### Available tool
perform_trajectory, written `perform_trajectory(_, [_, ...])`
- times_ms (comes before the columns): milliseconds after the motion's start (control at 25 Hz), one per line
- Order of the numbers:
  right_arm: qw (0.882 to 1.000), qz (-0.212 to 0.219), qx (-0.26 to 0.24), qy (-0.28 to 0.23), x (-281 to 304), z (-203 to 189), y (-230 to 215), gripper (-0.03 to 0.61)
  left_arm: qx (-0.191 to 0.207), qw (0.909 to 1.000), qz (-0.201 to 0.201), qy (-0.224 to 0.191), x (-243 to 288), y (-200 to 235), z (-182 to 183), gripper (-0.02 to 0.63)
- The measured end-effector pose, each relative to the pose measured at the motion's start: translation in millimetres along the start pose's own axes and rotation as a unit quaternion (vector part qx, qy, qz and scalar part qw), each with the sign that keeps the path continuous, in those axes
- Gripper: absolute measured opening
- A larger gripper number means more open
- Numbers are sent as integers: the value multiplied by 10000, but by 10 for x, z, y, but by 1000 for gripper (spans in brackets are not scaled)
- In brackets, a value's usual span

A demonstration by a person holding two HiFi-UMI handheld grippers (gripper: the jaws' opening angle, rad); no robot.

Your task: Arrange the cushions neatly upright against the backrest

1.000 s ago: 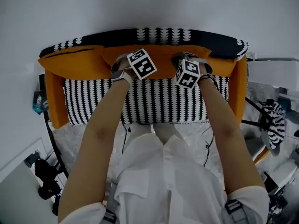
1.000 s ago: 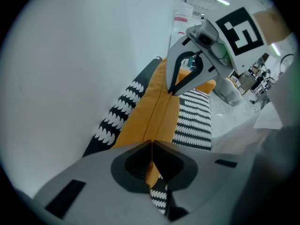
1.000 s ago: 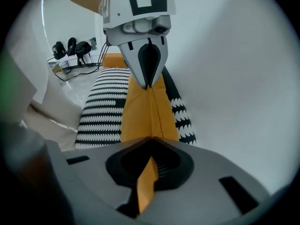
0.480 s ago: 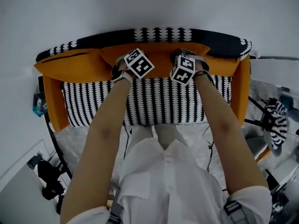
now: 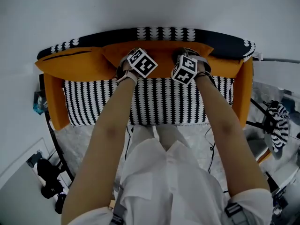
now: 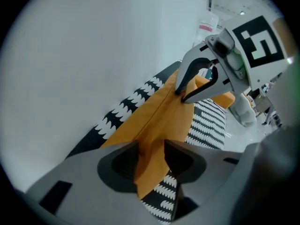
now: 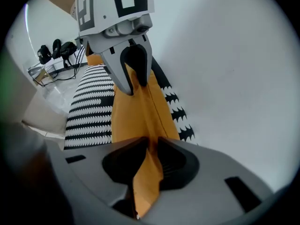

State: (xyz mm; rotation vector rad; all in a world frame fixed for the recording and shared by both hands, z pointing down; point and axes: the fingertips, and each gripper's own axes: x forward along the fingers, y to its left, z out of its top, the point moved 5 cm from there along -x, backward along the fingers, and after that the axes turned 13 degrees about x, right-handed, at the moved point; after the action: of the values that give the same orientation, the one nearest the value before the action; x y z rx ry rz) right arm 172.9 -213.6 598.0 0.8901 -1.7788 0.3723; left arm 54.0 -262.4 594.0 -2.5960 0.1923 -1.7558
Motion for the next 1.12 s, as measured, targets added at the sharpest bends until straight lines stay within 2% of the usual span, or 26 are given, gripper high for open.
perform_trajectory(200, [9995,1,268,-162,-95,15,-29,120,-105,9995,130,-249,-102,6,27,187])
perform_trajectory(400, [9921,38,1096,-607,-302,137,-87,115,-493,9954,317,-754,-331,54,107,178])
perform_trajectory(480, [9820,79,1654,-910,-426,196,-117,114,-634,9918,387,-1042,-468,57,160,172])
perform_trajectory(600, [9557,122,2541,-1481,-657,257,-177,98,-1161,9794,478,-1583,-713,86,180,159])
perform_trajectory(680, [9305,256,3148,-1853,-830,267,-186,91,-1766,9615,489,-2050,-904,114,160,153])
perform_trajectory(760, [8985,419,3728,-2278,-1009,274,-170,87,-2318,9369,494,-2570,-1121,130,143,152])
perform_trajectory(880, [8588,685,4154,-2919,-1272,323,-100,71,-2788,8998,578,-3305,-1461,110,103,128])
perform_trajectory(960, [8338,929,4232,-3420,-1482,410,-40,52,-3034,8705,606,-3828,-1694,74,70,97])
perform_trajectory(1080, [7798,1309,4356,-4300,-1914,562,68,37,-3300,8199,543,-4647,-2075,-3,27,87])
perform_trajectory(1120, [7621,1383,4382,-4561,-2072,588,118,34,-3298,8074,538,-4863,-2206,-40,13,87])
